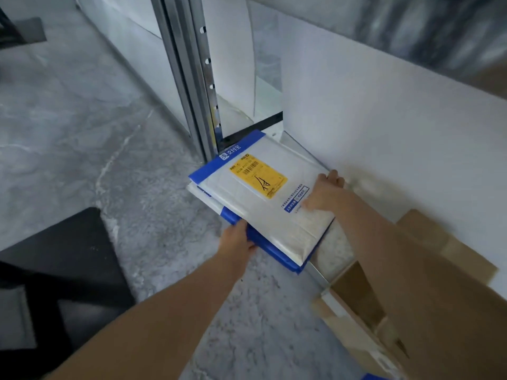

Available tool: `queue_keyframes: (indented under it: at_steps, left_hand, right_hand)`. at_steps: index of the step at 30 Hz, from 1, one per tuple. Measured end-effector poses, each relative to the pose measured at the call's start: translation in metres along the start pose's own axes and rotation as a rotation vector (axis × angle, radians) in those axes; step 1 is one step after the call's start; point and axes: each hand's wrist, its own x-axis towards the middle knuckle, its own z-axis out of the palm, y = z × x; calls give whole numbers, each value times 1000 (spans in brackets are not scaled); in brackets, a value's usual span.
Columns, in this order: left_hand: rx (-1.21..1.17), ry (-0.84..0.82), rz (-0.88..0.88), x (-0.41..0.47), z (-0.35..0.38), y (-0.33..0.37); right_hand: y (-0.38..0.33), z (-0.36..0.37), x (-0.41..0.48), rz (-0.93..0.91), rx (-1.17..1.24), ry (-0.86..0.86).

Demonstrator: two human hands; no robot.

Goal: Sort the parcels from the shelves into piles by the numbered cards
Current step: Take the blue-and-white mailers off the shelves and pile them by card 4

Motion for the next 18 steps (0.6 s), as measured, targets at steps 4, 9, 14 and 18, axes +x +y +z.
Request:
queue_keyframes:
  at_steps: [4, 9, 14, 18]
  left_hand:
    - [-84, -37, 45, -3, 5, 9]
    - [89, -47, 129, -4, -28, 18]
    - [258, -67, 140, -17, -85, 64]
    - [305, -116, 85, -32, -84, 67]
  right_hand:
    - [-4, 4, -8, 0, 54, 25]
    - [-19, 12, -22, 71, 274, 28]
    - [-29, 10, -34, 106, 355, 38]
    - [-64, 32, -51, 44, 390, -57]
